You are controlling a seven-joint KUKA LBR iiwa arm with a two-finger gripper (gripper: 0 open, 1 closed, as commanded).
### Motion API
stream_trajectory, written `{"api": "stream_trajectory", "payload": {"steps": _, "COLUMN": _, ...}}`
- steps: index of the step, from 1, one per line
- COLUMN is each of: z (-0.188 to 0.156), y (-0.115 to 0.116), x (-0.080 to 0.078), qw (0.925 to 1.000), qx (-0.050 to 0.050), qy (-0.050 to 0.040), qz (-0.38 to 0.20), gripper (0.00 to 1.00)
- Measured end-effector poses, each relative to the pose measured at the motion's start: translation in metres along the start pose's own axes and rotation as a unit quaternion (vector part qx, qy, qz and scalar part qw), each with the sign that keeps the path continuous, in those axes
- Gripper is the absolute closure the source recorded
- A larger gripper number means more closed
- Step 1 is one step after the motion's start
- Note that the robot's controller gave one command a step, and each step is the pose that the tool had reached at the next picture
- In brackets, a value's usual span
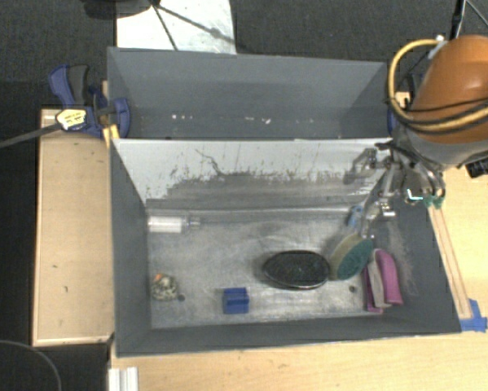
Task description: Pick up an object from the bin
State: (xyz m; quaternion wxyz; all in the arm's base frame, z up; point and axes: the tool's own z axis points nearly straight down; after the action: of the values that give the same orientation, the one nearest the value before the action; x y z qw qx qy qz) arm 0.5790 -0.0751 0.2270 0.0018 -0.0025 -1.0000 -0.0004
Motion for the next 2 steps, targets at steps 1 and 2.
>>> {"api": "stream_trajectory", "payload": {"steps": 1, "z": 0.138, "y": 0.111, "x": 0.020, "qw": 0.9964, "qx": 0.001, "qy": -0.0057, "qz": -0.085, "gripper": 0.00}}
{"api": "stream_trajectory", "payload": {"steps": 2, "z": 0.104, "y": 0.048, "x": 0.049, "qw": 0.9977, "qx": 0.002, "qy": -0.0030, "qz": -0.068, "gripper": 0.00}}
